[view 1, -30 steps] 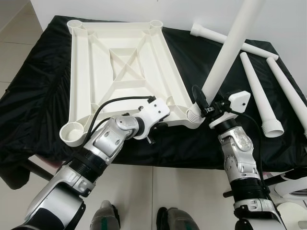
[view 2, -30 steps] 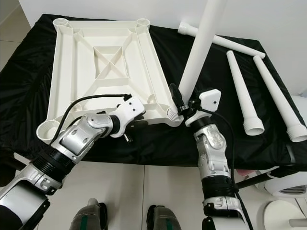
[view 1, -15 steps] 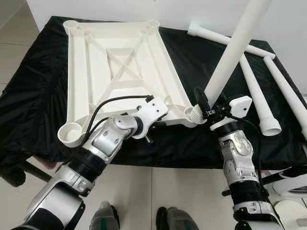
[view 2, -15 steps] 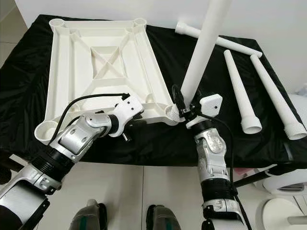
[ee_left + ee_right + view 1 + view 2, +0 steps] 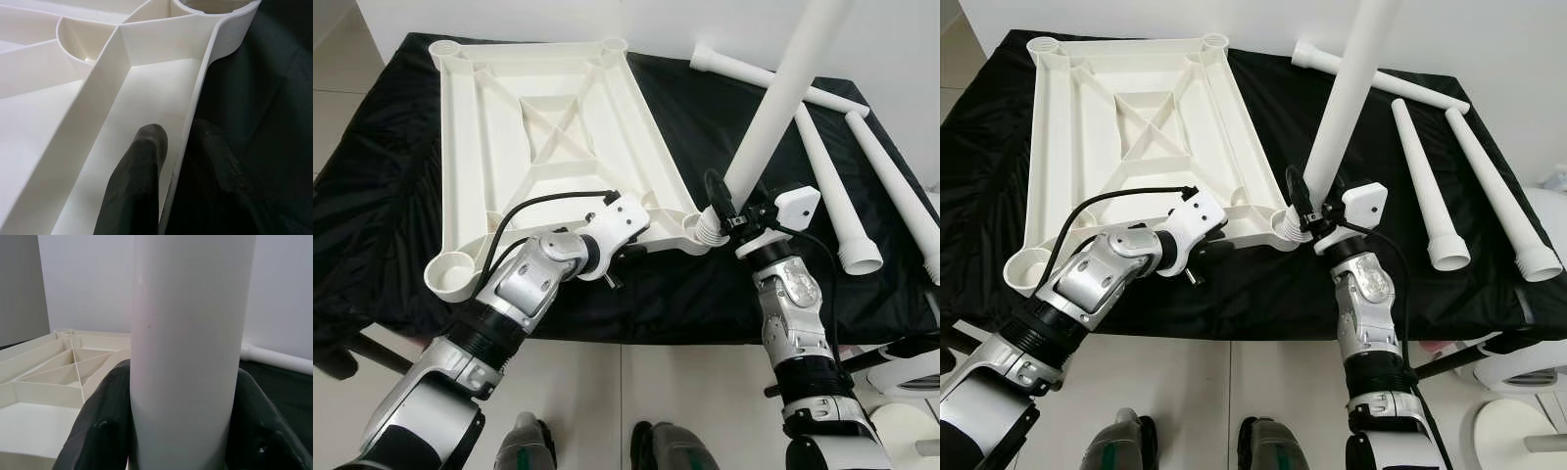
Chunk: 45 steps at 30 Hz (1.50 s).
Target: Building children table
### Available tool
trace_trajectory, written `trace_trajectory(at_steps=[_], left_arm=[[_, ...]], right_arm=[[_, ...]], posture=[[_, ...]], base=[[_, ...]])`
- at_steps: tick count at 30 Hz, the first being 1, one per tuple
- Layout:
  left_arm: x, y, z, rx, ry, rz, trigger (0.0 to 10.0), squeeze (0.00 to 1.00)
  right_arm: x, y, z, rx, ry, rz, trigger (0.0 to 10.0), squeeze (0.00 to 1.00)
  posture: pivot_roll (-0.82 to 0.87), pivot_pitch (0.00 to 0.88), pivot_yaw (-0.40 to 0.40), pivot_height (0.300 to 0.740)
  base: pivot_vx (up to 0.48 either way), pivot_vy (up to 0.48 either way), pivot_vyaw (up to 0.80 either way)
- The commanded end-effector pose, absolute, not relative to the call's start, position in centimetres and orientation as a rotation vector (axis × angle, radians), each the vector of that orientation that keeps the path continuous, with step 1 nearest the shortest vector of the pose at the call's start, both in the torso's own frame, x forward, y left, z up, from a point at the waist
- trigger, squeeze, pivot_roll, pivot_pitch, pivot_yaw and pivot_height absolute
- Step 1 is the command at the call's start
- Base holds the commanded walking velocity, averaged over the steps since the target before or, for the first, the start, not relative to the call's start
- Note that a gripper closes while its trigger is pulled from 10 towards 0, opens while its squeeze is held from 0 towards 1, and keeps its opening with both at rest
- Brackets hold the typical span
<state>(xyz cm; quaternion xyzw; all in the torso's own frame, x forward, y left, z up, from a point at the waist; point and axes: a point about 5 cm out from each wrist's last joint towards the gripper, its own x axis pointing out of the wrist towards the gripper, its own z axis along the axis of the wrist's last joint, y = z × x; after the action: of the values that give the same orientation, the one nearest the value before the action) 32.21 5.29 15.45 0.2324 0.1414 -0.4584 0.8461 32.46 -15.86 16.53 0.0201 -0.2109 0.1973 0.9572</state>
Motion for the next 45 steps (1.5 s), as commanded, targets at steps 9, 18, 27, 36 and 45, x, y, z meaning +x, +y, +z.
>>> trace_trajectory(at_steps=[9,18,27,36,45], left_arm=[[32.4,5.3,17.4,0.497,0.213,-0.939,10.0,0.0],[32.4,5.3,17.5,0.497,0.212,-0.943,10.0,0.0],[32.3,5.3,17.6,0.499,0.212,-0.946,10.0,0.0],[32.2,5.3,17.6,0.497,0.215,-0.951,10.0,0.0],[32.2,5.3,17.7,0.5,0.214,-0.953,10.0,0.0]], right_arm=[[32.5,-14.6,13.7,0.056,-0.292,0.45,10.0,0.0],[32.8,-14.7,13.5,0.054,-0.283,0.447,10.0,0.0],[32.7,-15.7,11.7,0.055,-0.225,0.388,10.0,0.0],[32.5,-16.6,10.3,0.082,-0.184,0.341,10.0,0.0],[32.2,-16.7,10.0,0.064,-0.188,0.34,10.0,0.0]], posture=[[0.02,0.11,-0.054,0.74],[0.02,0.109,-0.053,0.74],[0.03,0.109,-0.053,0.74],[0.03,0.112,-0.048,0.74],[0.03,0.112,-0.047,0.74]], base=[[0.0,0.0,0.0],[0.0,0.0,0.0],[0.0,0.0,0.0],[0.0,0.0,0.0],[0.0,0.0,0.0]])
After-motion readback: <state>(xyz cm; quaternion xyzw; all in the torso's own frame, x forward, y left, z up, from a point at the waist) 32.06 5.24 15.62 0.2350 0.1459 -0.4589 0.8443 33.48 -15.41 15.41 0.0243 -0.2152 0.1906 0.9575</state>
